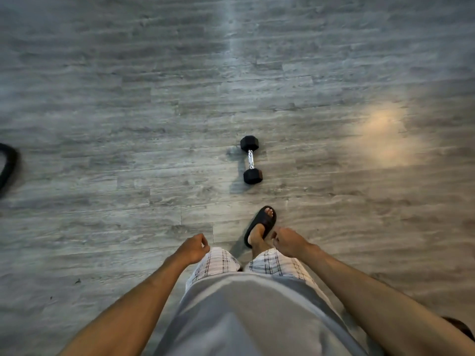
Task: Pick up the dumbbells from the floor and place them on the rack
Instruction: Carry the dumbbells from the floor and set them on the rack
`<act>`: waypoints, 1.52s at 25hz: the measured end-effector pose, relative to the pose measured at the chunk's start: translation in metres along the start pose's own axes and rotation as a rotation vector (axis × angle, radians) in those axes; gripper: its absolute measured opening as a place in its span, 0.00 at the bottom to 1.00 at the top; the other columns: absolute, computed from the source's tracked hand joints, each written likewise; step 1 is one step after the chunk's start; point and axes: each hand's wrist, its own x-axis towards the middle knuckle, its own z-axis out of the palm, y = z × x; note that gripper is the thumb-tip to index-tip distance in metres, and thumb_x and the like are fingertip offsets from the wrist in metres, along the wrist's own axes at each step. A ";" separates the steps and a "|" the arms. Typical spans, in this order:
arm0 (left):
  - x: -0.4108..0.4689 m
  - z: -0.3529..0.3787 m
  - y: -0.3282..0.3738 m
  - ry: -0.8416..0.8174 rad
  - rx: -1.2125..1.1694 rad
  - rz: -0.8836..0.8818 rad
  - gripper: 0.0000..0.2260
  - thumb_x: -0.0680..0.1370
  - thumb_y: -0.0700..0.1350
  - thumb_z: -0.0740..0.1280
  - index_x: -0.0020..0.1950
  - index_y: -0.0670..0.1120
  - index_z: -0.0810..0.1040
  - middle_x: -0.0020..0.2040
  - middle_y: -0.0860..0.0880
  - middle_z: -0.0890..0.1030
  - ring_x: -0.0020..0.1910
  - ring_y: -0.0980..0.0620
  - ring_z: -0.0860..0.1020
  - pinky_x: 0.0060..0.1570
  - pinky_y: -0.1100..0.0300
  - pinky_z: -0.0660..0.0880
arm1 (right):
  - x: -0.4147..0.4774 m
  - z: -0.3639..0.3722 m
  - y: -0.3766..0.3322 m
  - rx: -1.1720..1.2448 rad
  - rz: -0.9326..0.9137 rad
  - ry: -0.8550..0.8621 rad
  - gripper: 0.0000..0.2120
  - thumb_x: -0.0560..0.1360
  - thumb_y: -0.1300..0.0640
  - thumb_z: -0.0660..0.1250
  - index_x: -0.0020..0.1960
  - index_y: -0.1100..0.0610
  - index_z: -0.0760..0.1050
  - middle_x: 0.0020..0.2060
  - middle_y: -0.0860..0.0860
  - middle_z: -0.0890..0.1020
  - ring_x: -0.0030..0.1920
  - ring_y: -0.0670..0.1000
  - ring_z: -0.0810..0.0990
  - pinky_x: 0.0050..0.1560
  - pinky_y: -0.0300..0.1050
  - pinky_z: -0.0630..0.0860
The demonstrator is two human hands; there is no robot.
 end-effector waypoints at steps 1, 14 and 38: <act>0.007 -0.014 0.017 0.009 -0.028 -0.001 0.05 0.80 0.46 0.64 0.53 0.46 0.74 0.53 0.41 0.81 0.46 0.46 0.78 0.47 0.55 0.75 | 0.011 -0.024 0.001 -0.017 0.007 -0.010 0.09 0.78 0.60 0.57 0.48 0.59 0.76 0.51 0.62 0.82 0.48 0.62 0.80 0.44 0.49 0.71; 0.155 -0.125 0.186 0.025 -0.324 -0.041 0.08 0.80 0.46 0.63 0.56 0.43 0.76 0.54 0.40 0.82 0.51 0.41 0.81 0.51 0.51 0.76 | 0.187 -0.217 -0.013 -0.071 0.054 -0.140 0.10 0.78 0.60 0.60 0.55 0.61 0.78 0.49 0.60 0.84 0.50 0.59 0.83 0.52 0.51 0.79; 0.618 -0.028 0.220 -0.051 -0.675 -0.545 0.28 0.74 0.50 0.70 0.69 0.42 0.66 0.69 0.38 0.70 0.69 0.39 0.68 0.67 0.48 0.68 | 0.667 -0.140 0.111 0.405 0.571 -0.195 0.05 0.73 0.58 0.70 0.40 0.53 0.74 0.40 0.54 0.80 0.41 0.51 0.79 0.43 0.48 0.79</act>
